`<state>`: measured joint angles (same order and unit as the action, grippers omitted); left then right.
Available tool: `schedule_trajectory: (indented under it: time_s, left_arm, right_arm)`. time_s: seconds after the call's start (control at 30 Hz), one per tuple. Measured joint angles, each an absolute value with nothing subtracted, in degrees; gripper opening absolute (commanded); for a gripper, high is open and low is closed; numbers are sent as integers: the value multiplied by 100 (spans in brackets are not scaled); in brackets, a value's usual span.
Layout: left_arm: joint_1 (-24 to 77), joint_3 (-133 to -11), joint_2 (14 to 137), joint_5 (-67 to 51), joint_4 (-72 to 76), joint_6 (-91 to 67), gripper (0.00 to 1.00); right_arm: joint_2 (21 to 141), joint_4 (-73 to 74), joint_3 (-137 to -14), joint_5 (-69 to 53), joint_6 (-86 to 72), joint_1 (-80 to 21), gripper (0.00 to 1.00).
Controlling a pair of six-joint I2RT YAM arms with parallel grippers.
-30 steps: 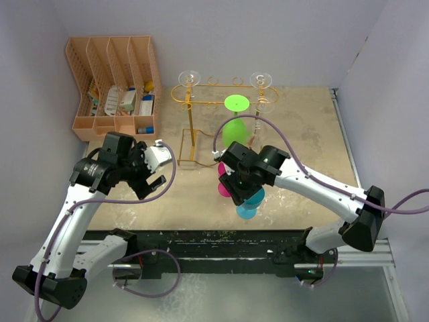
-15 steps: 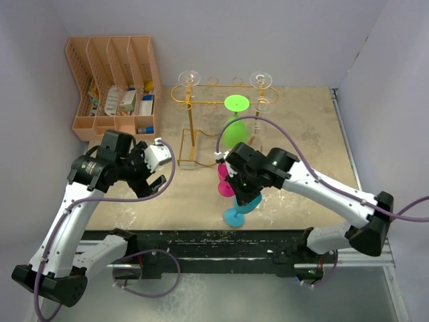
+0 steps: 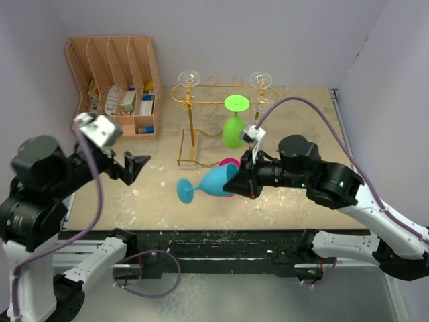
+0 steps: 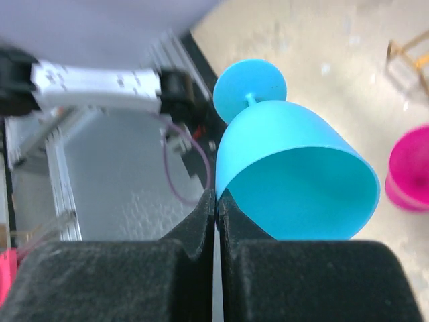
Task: Place the wine glass upside down on the wine glass rack
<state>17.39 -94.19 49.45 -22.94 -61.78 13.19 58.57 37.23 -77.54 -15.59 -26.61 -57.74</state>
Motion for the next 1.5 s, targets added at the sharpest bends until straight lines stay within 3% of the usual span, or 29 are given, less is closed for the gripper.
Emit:
schedule_trajectory:
  time_s: [0.27, 0.57, 0.73, 0.93, 1.03, 1.23, 1.5]
  left_arm:
    - [1719, -9498, 4438, 99, -4864, -972, 100]
    - [1623, -9275, 4248, 777, -3994, -2338, 100]
    - [1614, -9109, 4342, 495, -3511, -3063, 99]
    - [1612, -8355, 4567, -541, -2086, -4176, 86]
    - [1612, -8128, 4932, -1238, -1415, -4733, 85]
    - [1612, -8014, 5535, -2123, -886, -5339, 85]
    - [1612, -8044, 5424, -2438, -582, -5551, 83]
  right_arm:
    - [4967, 1118, -7413, -336, -3085, -5774, 0]
    - [5485, -1671, -7332, 917, -2279, -5780, 0]
    - [6191, -3905, -6689, 1369, -1109, -6182, 0]
    - [7391, -6556, -6458, 2071, 993, -7360, 0]
    - [7994, -7596, -6576, 2270, 2292, -7905, 0]
    - [8770, -8536, -6775, 2504, 4084, -8379, 0]
    - [8809, -8903, -6775, 2786, 4919, -8366, 0]
